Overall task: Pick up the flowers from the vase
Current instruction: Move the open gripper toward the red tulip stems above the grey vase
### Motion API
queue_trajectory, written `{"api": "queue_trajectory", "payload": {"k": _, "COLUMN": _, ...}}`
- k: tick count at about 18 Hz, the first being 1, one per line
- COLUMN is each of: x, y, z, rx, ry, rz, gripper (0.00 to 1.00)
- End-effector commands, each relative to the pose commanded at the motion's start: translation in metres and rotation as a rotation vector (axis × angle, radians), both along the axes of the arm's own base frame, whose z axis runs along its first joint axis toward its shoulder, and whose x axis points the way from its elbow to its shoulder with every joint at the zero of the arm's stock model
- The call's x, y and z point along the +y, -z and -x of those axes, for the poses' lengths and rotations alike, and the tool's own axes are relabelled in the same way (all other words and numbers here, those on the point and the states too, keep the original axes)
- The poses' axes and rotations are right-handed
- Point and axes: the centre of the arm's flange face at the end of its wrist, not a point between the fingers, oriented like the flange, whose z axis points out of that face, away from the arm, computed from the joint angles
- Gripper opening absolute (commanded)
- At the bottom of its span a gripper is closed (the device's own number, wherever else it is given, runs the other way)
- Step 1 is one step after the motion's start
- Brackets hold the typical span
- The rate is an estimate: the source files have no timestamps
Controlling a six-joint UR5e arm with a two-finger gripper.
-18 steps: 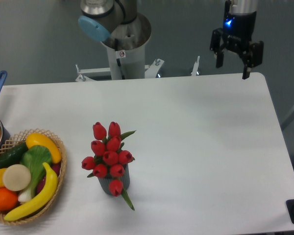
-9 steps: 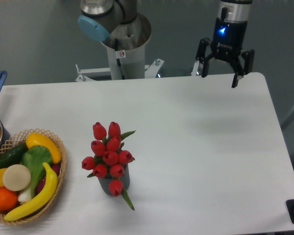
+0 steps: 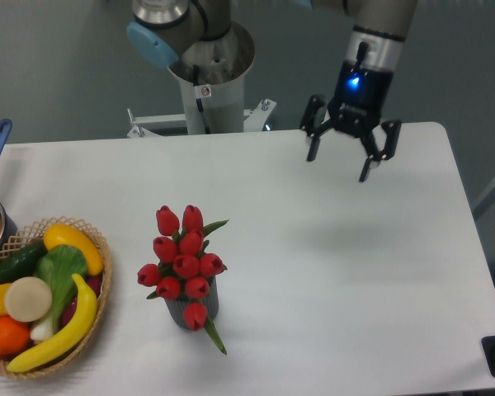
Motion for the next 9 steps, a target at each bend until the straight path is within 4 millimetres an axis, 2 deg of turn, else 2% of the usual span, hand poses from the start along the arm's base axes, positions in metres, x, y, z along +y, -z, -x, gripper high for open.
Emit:
{"api": "queue_trajectory", "payload": {"k": 3, "x": 0.02, "y": 0.011, "z": -0.011, "rx": -0.031, "ry": 0.054, "rz": -0.033, "gripper": 1.0}}
{"api": "queue_trajectory", "payload": {"k": 6, "x": 0.037, "y": 0.031, "z": -0.007, "rx": -0.08, "ry": 0.097, "rz": -0.106, "gripper": 1.0}}
{"api": "queue_trajectory", "payload": {"k": 9, "x": 0.063, "y": 0.043, "z": -0.015, "rx": -0.126, "ry": 0.159, "rz": -0.172, "gripper": 1.0}}
